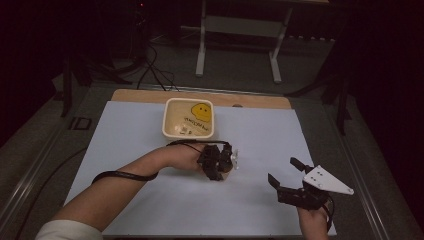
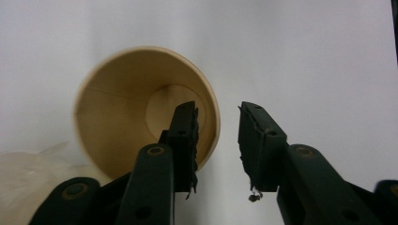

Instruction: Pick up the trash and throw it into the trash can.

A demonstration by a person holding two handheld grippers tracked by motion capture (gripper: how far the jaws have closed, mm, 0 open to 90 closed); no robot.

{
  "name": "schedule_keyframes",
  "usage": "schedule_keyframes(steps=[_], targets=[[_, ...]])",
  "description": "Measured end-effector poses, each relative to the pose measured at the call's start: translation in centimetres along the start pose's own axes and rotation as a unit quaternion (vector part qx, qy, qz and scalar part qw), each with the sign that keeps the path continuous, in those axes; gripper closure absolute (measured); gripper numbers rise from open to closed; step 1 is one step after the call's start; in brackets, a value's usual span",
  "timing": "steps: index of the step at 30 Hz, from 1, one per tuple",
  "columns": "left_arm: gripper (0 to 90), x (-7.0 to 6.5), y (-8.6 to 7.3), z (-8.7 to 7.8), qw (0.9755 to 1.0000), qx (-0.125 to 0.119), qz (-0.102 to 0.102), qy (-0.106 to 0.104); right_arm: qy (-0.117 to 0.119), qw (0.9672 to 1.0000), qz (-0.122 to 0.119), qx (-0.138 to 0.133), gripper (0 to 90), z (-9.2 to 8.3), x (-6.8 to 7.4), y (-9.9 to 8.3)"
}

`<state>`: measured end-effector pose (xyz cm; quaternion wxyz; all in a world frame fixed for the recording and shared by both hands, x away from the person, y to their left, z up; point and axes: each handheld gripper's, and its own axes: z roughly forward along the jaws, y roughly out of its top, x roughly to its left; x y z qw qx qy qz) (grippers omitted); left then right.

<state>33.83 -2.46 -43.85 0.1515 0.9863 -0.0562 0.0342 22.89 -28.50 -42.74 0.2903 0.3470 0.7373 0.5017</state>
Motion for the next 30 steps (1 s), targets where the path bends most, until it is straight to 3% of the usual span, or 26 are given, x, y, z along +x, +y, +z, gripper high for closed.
schedule_keyframes(steps=[13, 23, 24, 26, 27, 28, 30], targets=[[84.4, 0.5, 0.0, 1.2, 1.0000, 0.003, 0.003, -0.008, 0.001, 1.0000, 0.000, 0.002, 11.4, 0.1, 0.0, -0.1], [88.0, 0.7, 0.0, 0.7, 0.9998, -0.012, 0.013, 0.005, 0.002, 1.0000, 0.000, 0.002, 11.4, 0.1, 0.0, -0.1], [88.1, 0.5, 0.1, 0.5, 0.9997, -0.014, 0.015, 0.015, 0.002, 1.0000, 0.000, 0.002, 11.4, 0.1, 0.0, 0.0], [88.4, 0.6, 0.2, 0.2, 0.9998, -0.019, 0.011, 0.001, 0.002, 1.0000, 0.002, 0.002, 11.4, 0.1, 0.0, 0.0], [88.4, 0.5, 0.3, 0.1, 0.9996, -0.022, 0.016, 0.008, 0.002, 1.0000, 0.002, 0.002, 11.4, 0.1, 0.0, 0.0], [88.5, 0.6, 0.3, -0.1, 0.9997, -0.019, 0.014, -0.006, 0.002, 1.0000, 0.001, 0.001, 11.4, 0.1, 0.0, 0.0], [88.6, 0.4, 0.4, -0.5, 0.9996, -0.022, 0.018, -0.005, 0.002, 1.0000, 0.000, 0.001, 11.4, 0.1, 0.0, 0.0]])
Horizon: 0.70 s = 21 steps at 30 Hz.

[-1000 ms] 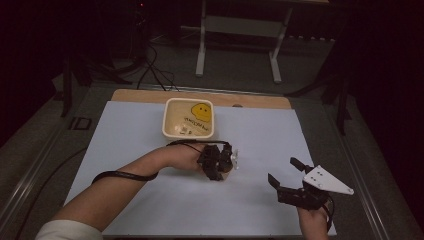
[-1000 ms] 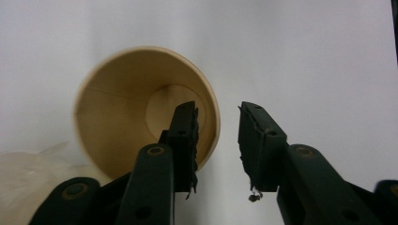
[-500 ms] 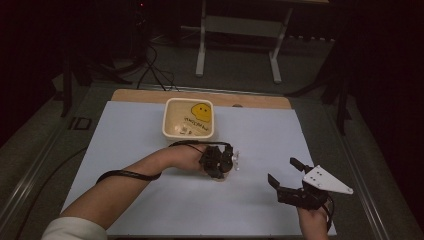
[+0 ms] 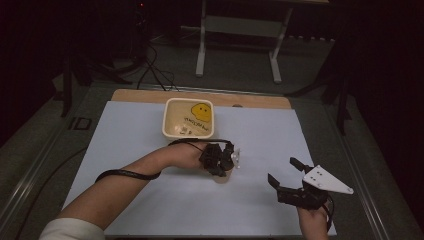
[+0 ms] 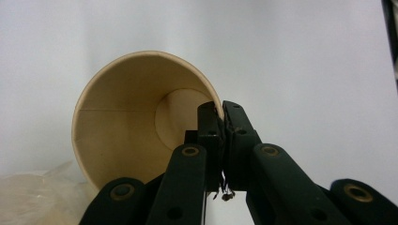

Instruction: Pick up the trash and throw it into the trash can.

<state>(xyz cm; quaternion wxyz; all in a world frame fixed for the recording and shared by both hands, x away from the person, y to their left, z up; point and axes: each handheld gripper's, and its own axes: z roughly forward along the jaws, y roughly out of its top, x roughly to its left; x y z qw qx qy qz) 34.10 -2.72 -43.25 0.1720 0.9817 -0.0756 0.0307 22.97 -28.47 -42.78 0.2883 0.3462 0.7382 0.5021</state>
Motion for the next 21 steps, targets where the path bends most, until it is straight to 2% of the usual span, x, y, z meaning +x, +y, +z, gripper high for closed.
schedule_keyframes(steps=[1, 2, 3, 5, 6, 7, 9, 10, 11, 13, 14, 15, 18, 21], targets=[[88.6, -0.1, 0.1, -0.2, 0.9999, -0.001, 0.004, -0.011, 0.000, 1.0000, 0.000, 0.000, 11.4, 0.0, 0.0, 0.0], [88.6, -0.2, 0.2, -0.4, 0.9999, -0.002, 0.009, -0.003, 0.000, 1.0000, 0.000, 0.000, 11.4, 0.0, 0.0, 0.0], [88.6, -0.3, 0.3, -0.7, 0.9999, -0.003, 0.007, -0.011, 0.000, 1.0000, 0.001, -0.001, 11.4, 0.0, 0.0, 0.0], [88.6, -0.5, 0.5, -1.2, 0.9999, -0.005, 0.010, -0.006, -0.001, 1.0000, 0.002, -0.002, 11.4, -0.1, 0.0, 0.1], [88.6, -0.4, 0.6, -1.4, 0.9998, -0.004, 0.009, -0.016, -0.001, 1.0000, 0.003, -0.002, 11.4, -0.1, 0.0, 0.1], [88.6, -0.6, 0.7, -1.7, 0.9999, -0.004, 0.014, -0.008, -0.002, 1.0000, 0.003, -0.002, 11.4, -0.1, -0.1, 0.1], [88.7, -0.6, 0.8, -2.4, 0.9997, -0.009, 0.013, -0.018, -0.002, 1.0000, 0.003, -0.002, 11.4, -0.1, -0.1, 0.1], [88.7, -0.7, 0.9, -2.7, 0.9997, -0.010, 0.017, -0.012, -0.002, 1.0000, 0.003, -0.001, 11.4, -0.1, 0.0, 0.1], [88.7, -0.7, 1.0, -3.1, 0.9997, -0.011, 0.017, -0.017, -0.002, 1.0000, 0.003, -0.001, 11.4, -0.1, 0.0, 0.1], [88.7, -0.8, 1.0, -3.9, 0.9995, -0.020, 0.019, -0.015, -0.002, 1.0000, 0.002, -0.002, 11.4, -0.1, 0.0, 0.1], [88.7, -0.8, 1.0, -4.3, 0.9993, -0.026, 0.018, -0.021, -0.002, 1.0000, 0.003, -0.002, 11.4, -0.1, 0.0, 0.1], [88.7, -0.8, 1.0, -4.7, 0.9991, -0.034, 0.022, -0.016, -0.002, 1.0000, 0.002, -0.002, 11.4, -0.1, 0.0, 0.1], [88.6, -0.6, 0.7, -5.9, 0.9980, -0.055, 0.021, -0.024, -0.002, 1.0000, 0.003, -0.002, 11.4, 0.0, 0.0, 0.1], [88.6, -0.6, 0.5, -6.8, 0.9976, -0.060, 0.019, -0.029, -0.002, 1.0000, 0.001, -0.002, 11.4, 0.0, 0.0, 0.1]])
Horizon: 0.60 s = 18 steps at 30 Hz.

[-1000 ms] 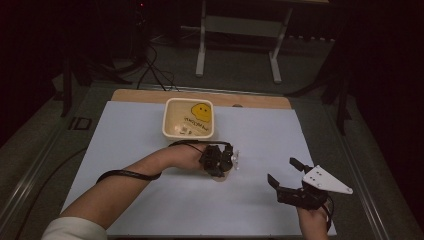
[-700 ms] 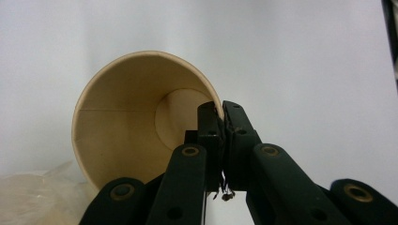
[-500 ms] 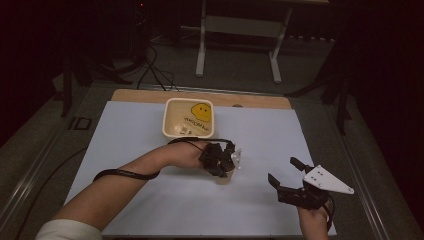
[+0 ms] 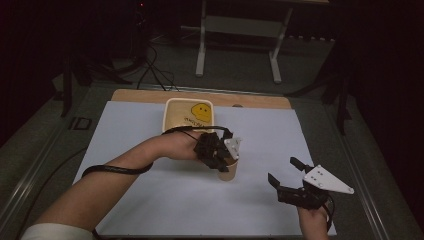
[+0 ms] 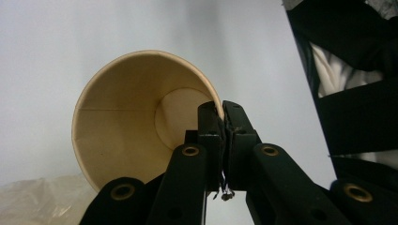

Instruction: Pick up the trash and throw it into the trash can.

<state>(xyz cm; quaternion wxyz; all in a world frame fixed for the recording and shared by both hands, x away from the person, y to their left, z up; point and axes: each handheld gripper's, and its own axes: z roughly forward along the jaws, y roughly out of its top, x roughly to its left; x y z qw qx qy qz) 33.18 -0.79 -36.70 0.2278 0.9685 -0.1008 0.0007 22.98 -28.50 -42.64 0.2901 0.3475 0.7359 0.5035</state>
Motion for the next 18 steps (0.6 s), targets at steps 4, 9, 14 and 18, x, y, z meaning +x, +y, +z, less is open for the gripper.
schedule_keyframes(steps=[4, 9, 14, 18], targets=[[88.7, -0.1, -0.2, -1.0, 1.0000, -0.007, -0.001, 0.000, 0.000, 1.0000, 0.001, 0.000, 11.4, 0.0, 0.0, 0.0], [88.6, -0.1, -0.6, -2.1, 0.9997, -0.022, -0.008, -0.002, 0.000, 1.0000, 0.001, -0.001, 11.4, 0.0, 0.0, 0.0], [88.6, -0.1, -0.9, -3.1, 0.9995, -0.027, -0.016, 0.002, -0.001, 1.0000, 0.000, -0.002, 11.4, 0.0, 0.0, 0.0], [88.7, -0.1, -1.1, -4.1, 0.9993, -0.030, -0.018, 0.010, 0.000, 1.0000, 0.001, -0.002, 11.4, 0.0, 0.0, 0.0]])
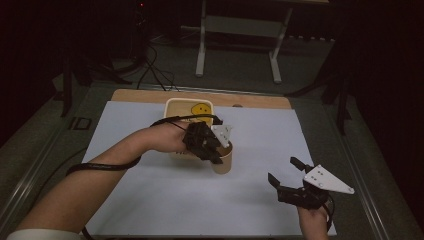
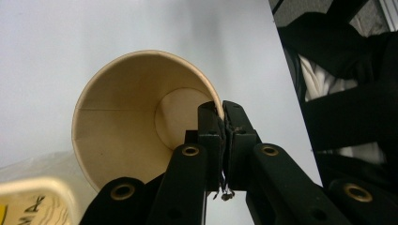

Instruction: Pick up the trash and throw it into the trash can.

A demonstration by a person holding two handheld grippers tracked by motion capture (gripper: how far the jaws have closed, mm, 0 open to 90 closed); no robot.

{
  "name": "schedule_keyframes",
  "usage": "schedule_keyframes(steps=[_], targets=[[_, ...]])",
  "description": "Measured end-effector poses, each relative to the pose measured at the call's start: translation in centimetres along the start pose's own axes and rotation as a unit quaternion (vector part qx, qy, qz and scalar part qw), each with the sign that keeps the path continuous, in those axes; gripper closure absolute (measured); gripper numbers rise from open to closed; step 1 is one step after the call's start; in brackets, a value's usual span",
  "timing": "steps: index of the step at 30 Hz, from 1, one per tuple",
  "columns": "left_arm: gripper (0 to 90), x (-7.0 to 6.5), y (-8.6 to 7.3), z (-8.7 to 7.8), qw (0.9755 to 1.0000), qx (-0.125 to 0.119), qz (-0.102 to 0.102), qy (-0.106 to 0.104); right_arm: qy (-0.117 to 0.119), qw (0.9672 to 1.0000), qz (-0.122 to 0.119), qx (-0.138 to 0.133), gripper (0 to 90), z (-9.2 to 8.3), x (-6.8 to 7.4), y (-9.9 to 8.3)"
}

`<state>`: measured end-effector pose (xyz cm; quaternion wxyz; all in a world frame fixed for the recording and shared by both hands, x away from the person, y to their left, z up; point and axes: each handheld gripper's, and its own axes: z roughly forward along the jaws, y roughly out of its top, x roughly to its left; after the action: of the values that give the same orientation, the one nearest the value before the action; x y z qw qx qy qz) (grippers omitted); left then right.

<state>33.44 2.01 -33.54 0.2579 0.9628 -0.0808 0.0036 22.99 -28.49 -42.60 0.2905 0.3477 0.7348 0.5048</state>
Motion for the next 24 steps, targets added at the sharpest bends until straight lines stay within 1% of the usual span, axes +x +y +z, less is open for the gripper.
schedule_keyframes(steps=[3, 4, 5, 6, 7, 8, 9, 10, 12, 13, 14, 15, 17, 18, 19, 21, 22, 24], targets=[[88.7, 0.0, -0.2, -0.7, 1.0000, -0.001, -0.007, 0.003, 0.001, 1.0000, -0.001, 0.001, 11.4, 0.0, 0.0, 0.0], [88.7, 0.0, -0.2, -0.9, 1.0000, 0.000, -0.005, 0.006, 0.001, 1.0000, 0.000, 0.001, 11.4, 0.0, 0.1, 0.0], [88.6, 0.0, -0.3, -1.2, 0.9999, -0.001, -0.006, 0.012, 0.001, 1.0000, 0.000, 0.001, 11.4, 0.0, 0.1, 0.0], [88.7, 0.1, -0.3, -1.4, 0.9999, -0.003, -0.009, 0.007, 0.001, 1.0000, -0.001, 0.000, 11.4, 0.0, 0.1, 0.0], [88.7, 0.0, -0.4, -1.6, 0.9999, -0.003, -0.006, 0.012, 0.002, 1.0000, 0.000, 0.001, 11.4, 0.1, 0.1, 0.0], [88.6, 0.0, -0.4, -1.9, 0.9998, -0.004, -0.010, 0.015, 0.002, 1.0000, 0.000, 0.001, 11.4, 0.1, 0.1, 0.0], [88.6, 0.1, -0.5, -2.1, 0.9998, -0.002, -0.010, 0.015, 0.002, 1.0000, 0.000, 0.001, 11.4, 0.1, 0.1, 0.0], [88.7, 0.1, -0.5, -2.3, 0.9997, -0.003, -0.011, 0.020, 0.004, 1.0000, 0.001, 0.001, 11.4, 0.1, 0.1, 0.0], [88.6, 0.2, -0.6, -2.9, 0.9996, -0.006, -0.018, 0.020, 0.005, 1.0000, 0.002, -0.002, 11.4, 0.1, 0.1, 0.0], [88.6, 0.3, -0.6, -3.1, 0.9995, -0.006, -0.019, 0.024, 0.006, 1.0000, 0.001, -0.001, 11.4, 0.1, 0.1, 0.0], [88.6, 0.3, -0.7, -3.4, 0.9996, -0.008, -0.018, 0.021, 0.005, 1.0000, 0.001, -0.002, 11.4, 0.1, 0.1, 0.0], [88.6, 0.3, -0.6, -3.7, 0.9994, -0.009, -0.018, 0.027, 0.006, 1.0000, 0.000, -0.002, 11.4, 0.1, 0.1, 0.0], [88.6, 0.3, -0.6, -4.1, 0.9994, -0.006, -0.020, 0.029, 0.006, 1.0000, -0.002, -0.001, 11.4, 0.1, 0.1, 0.0], [88.6, 0.3, -0.5, -4.4, 0.9992, -0.005, -0.020, 0.033, 0.006, 1.0000, -0.001, -0.001, 11.4, 0.1, 0.1, 0.0], [88.6, 0.3, -0.5, -4.6, 0.9993, -0.002, -0.022, 0.031, 0.007, 1.0000, -0.001, -0.001, 11.4, 0.2, 0.2, 0.0], [88.6, 0.3, -0.5, -5.0, 0.9991, 0.001, -0.020, 0.037, 0.007, 1.0000, 0.000, 0.000, 11.4, 0.2, 0.2, 0.0], [88.6, 0.3, -0.6, -5.2, 0.9992, 0.003, -0.022, 0.034, 0.008, 1.0000, 0.000, 0.000, 11.4, 0.2, 0.2, 0.0], [88.6, 0.4, -0.6, -5.7, 0.9989, 0.001, -0.024, 0.040, 0.007, 1.0000, 0.000, 0.001, 11.4, 0.2, 0.2, 0.0]])
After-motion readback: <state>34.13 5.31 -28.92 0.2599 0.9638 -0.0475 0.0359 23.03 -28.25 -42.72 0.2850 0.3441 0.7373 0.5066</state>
